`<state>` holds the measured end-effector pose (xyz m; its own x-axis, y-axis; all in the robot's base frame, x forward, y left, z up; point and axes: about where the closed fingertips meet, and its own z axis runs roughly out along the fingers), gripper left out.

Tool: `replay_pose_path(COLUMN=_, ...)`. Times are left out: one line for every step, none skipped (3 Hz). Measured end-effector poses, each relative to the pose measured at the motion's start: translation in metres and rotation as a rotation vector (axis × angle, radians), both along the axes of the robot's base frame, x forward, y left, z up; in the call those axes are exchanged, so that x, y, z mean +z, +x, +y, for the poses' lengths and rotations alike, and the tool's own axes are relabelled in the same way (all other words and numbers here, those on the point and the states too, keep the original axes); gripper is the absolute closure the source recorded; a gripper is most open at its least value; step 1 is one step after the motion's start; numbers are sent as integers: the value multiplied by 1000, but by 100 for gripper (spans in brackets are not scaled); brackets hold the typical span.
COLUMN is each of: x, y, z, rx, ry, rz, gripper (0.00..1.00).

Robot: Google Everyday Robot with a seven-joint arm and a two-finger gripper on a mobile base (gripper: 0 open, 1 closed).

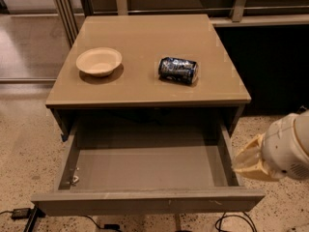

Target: Close top drawer

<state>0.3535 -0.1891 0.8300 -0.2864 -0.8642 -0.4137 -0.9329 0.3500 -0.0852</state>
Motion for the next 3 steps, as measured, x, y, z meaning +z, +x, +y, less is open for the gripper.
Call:
replay_pose_path(x=-32, y=-22, z=4, rx=-65, ry=107, rz=-26, gripper=100)
replay_pose_path(x=-57, y=-46, z=5, rx=-110, ry=167, rz=-48, gripper=100)
replay_pose_path(x=-88, y=-64, z=13, rx=-118, ry=190, rz=-39, gripper=100)
